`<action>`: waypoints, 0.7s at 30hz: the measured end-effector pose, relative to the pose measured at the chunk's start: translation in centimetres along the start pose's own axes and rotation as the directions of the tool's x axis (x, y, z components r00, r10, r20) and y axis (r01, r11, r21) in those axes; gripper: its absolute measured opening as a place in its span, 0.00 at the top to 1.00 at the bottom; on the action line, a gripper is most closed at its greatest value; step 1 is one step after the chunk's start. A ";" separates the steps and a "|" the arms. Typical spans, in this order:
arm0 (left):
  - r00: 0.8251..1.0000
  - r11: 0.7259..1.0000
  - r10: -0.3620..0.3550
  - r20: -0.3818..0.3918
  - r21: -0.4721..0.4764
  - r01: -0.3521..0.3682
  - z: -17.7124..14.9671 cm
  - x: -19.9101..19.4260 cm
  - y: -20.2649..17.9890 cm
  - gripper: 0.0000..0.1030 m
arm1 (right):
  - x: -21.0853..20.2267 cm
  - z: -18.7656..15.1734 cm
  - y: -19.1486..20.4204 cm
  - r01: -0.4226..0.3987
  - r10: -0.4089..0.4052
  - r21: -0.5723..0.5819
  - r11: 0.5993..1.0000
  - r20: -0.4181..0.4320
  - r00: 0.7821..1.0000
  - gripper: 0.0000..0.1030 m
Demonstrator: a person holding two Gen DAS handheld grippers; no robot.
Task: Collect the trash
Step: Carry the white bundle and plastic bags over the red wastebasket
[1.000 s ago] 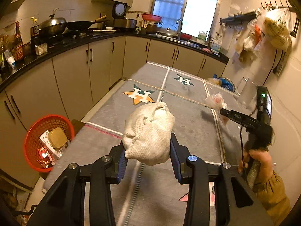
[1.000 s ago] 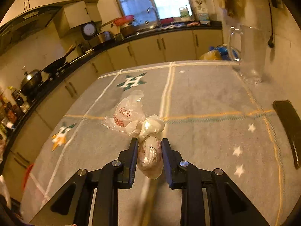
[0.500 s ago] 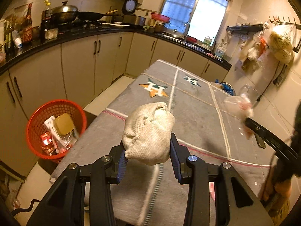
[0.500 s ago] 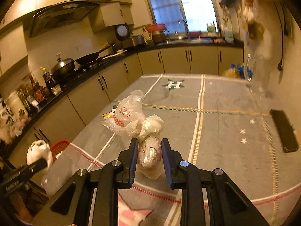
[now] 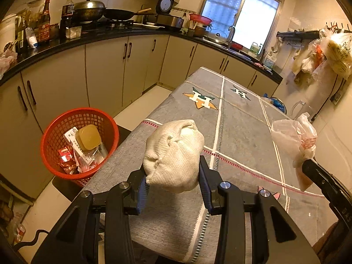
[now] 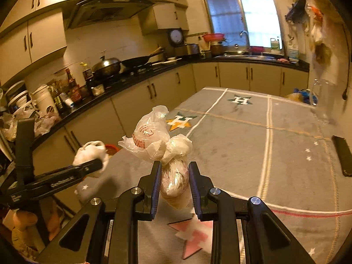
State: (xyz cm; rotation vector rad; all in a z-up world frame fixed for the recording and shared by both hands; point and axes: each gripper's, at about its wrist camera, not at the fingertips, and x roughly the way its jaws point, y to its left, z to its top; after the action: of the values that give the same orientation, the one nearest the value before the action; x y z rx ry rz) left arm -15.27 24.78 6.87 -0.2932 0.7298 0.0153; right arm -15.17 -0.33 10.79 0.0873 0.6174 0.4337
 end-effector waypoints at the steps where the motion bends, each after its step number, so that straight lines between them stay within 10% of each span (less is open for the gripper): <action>1: 1.000 1.000 0.000 -0.002 -0.001 0.000 0.0 0.1 0.1 0.63 | 0.1 0.0 0.2 -0.006 0.006 0.000 1.000 -0.002 1.000 0.73; 21: 0.997 0.995 0.080 -0.009 -0.053 -0.081 -0.4 1.2 4.5 0.63 | 1.9 0.7 4.3 -0.051 0.047 -0.111 0.993 -0.040 0.998 0.73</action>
State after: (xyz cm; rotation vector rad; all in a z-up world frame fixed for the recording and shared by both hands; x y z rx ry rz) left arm -15.10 28.93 4.63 -0.3145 0.7489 0.1102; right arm -14.97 4.44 11.21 -0.0121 0.6274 0.5175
